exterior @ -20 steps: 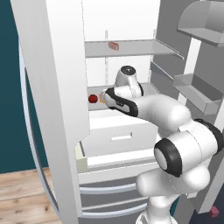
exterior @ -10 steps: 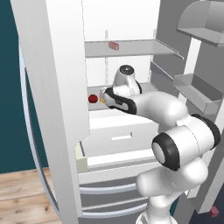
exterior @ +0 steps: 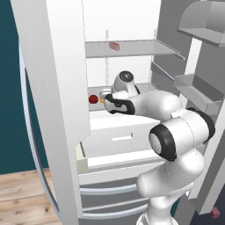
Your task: Take the cheese, steak, and tomato from the fridge and place them on the plate on the dining counter to create an appetizer plate.
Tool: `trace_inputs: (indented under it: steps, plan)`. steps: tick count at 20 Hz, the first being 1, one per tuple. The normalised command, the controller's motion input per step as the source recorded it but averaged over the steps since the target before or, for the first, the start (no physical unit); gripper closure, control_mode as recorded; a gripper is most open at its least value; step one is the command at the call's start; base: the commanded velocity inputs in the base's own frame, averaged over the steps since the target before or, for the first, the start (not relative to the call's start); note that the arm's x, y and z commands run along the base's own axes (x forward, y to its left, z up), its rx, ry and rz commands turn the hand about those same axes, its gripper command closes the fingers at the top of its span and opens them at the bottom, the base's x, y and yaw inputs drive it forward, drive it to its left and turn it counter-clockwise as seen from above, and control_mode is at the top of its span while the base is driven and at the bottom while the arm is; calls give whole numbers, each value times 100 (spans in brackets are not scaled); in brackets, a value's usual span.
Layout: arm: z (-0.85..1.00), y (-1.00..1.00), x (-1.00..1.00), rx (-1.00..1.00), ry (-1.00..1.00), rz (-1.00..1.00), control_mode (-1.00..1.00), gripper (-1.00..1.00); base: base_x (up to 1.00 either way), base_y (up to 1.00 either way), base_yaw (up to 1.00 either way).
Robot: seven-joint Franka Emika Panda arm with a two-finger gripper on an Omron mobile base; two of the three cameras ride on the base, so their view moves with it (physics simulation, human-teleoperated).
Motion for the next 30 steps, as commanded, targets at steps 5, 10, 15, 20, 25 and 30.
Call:
trace_inputs:
  steps: [5,10,15,20,25,30]
  plan:
    - [-3,1,41,0,-1,0,-100,-100,0,0,0]
    - [0,7,40,0,0,0,-100,-100,0,0,0]
    - [-3,11,30,0,0,0,-100,-100,0,0,0]
    - [-22,14,27,0,0,0,-100,-100,0,0,0]
    - [-10,3,36,0,0,0,-100,-100,0,0,0]
    - [-18,0,22,0,0,0,-100,-100,0,0,0]
